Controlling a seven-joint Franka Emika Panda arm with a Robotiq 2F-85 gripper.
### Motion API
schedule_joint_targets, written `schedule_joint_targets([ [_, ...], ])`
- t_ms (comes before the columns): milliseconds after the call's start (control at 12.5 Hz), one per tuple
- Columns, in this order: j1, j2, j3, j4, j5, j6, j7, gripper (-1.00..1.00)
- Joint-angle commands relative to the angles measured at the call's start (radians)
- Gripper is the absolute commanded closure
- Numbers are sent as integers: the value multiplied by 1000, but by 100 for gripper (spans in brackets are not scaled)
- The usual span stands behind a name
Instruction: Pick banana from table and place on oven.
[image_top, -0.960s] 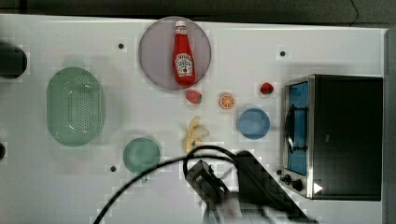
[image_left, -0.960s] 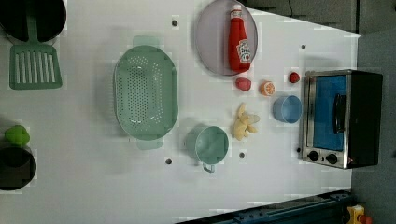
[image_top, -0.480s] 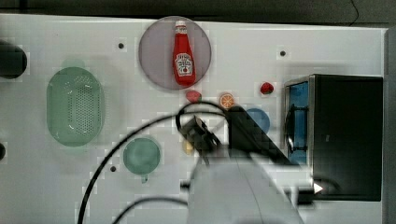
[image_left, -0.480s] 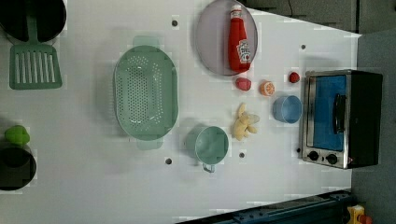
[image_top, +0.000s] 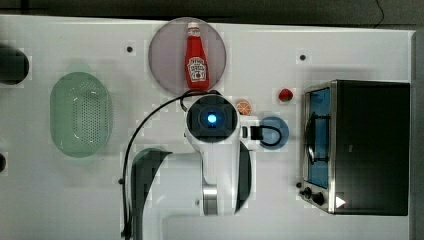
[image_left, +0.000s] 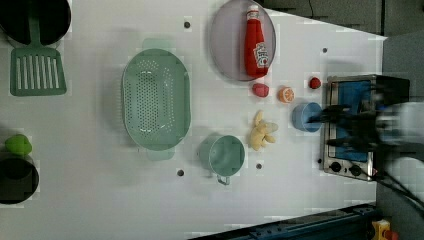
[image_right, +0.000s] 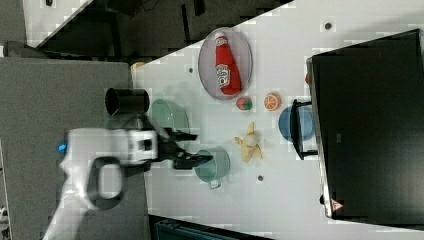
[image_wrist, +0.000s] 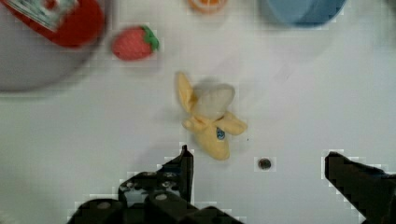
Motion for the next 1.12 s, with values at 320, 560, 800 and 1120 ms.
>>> schedule_joint_targets([
  [320, -15, 137, -4, -88, 12, 286, -12, -100],
  [560, -13, 243, 14, -124, 12, 409, -12, -100],
  [800, -13, 329, 40, -138, 12, 499, -12, -100],
  [1120, -14, 382, 46, -148, 12, 561, -12, -93],
])
